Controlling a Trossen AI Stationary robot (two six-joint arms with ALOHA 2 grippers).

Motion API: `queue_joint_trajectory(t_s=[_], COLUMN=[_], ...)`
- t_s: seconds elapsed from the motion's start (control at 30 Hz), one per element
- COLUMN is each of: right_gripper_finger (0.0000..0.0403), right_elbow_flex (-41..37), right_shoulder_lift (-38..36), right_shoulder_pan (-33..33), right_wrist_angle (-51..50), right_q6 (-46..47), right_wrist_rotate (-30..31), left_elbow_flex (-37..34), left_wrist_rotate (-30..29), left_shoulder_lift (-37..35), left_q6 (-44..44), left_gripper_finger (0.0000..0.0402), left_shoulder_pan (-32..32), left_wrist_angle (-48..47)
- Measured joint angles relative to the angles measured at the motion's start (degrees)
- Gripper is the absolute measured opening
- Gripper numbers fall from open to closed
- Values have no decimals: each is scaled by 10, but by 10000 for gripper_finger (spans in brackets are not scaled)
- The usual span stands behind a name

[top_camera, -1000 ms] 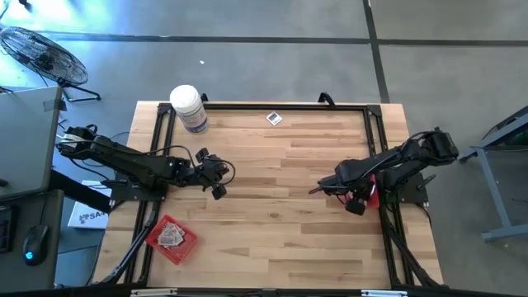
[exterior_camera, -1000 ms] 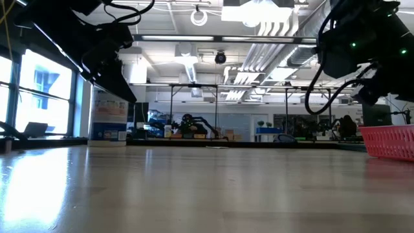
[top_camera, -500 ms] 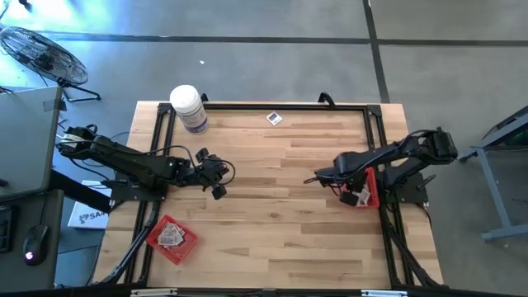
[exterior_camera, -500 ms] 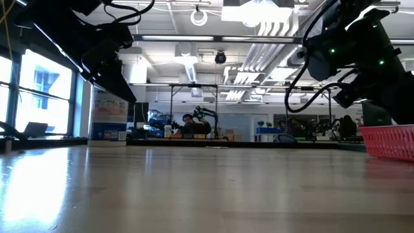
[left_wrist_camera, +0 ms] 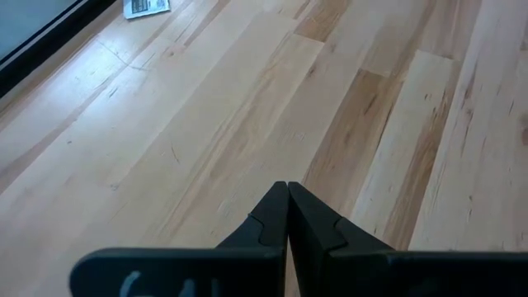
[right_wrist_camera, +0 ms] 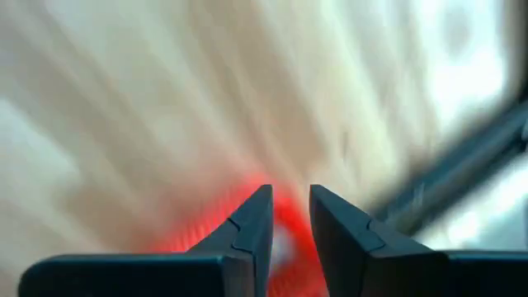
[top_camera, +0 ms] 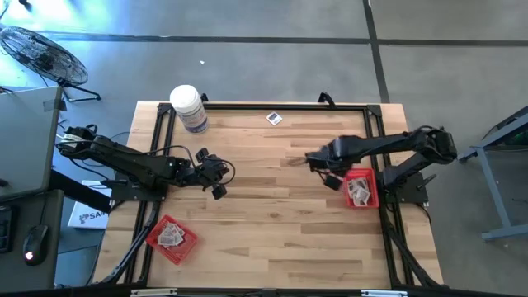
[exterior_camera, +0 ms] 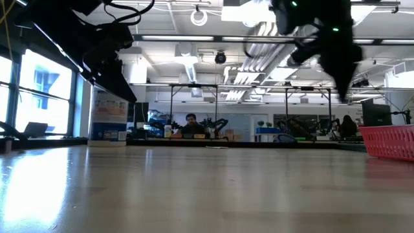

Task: Pick & Place First Aid Supplies
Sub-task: Put the towelette pack into the right red bin

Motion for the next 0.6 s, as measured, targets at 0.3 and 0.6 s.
queue_joint_trajectory(t_s=[0.3, 0.6], right_gripper_finger=[76, 76], right_elbow_flex=[5, 26], right_shoulder_lift=[3, 134], right_shoulder_pan=[-66, -177], right_wrist_angle=[493, 735], right_q6=[-180, -294], right_wrist_rotate=[46, -22], left_elbow_flex=[0, 0], left_wrist_rotate=[0, -12], left_shoulder_lift=[0, 0], left_q6=[-2, -2], left_gripper_finger=[1, 1], left_shoulder_pan=[0, 0], left_wrist_angle=[0, 1])
